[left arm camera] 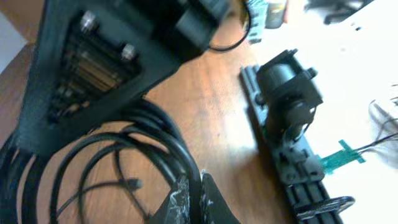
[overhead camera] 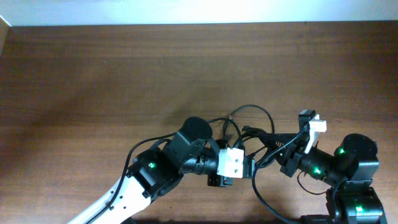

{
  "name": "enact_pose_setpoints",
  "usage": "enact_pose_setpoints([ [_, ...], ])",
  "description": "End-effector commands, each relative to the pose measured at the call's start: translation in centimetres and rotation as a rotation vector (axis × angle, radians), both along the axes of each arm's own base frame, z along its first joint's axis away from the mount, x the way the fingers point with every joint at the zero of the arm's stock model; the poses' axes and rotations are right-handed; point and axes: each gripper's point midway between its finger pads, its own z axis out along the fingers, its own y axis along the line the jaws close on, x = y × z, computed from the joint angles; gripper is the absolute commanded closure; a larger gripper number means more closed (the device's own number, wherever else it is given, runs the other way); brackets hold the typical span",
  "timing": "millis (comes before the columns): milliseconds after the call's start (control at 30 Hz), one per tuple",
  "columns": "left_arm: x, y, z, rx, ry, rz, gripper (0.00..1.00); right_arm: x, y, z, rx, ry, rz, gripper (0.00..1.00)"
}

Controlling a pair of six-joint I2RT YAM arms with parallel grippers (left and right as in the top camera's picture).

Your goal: Untangle cables

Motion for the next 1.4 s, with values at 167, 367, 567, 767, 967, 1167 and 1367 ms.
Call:
enact_pose_setpoints([
  [167, -0.2, -0.3, 1.6, -0.051, 0.05, 0.018, 1.0, 0.4, -0.4, 0.3, -0.018, -0.025, -0.025, 0.32],
  [367, 5.8, 1.6, -0.3, 0.043, 0.117, 0.458, 1.0, 0.6, -0.6, 0.2, -0.021, -0.019, -0.044, 0.03],
  [567, 8.1, 2.8, -0.4, 0.034, 0.157, 0.639, 1.0, 2.0, -2.9, -2.3, 0.031, 0.224, -0.279, 0.01],
  [767, 9.9, 1.9, 3.5, -0.164, 0.196, 0.716, 1.0, 2.1, -2.9, -3.1, 0.054, 0.292, -0.289, 0.32],
  [967, 8.7, 0.8, 4.5, -0.201, 0.214, 0.623, 1.0, 2.9, -1.5, -3.9, 0.084, 0.352, -0.195, 0.35],
  [1167, 11.2, 2.4, -0.9, -0.023, 0.219, 0.8, 1.0, 3.4, -1.5, -5.3, 0.078, 0.411, -0.196, 0.35],
  [1367, 9.5, 2.2, -12.7, 0.345, 0.399, 0.762, 1.0, 3.5, -1.5, -5.3, 0.076, 0.408, -0.196, 0.35],
])
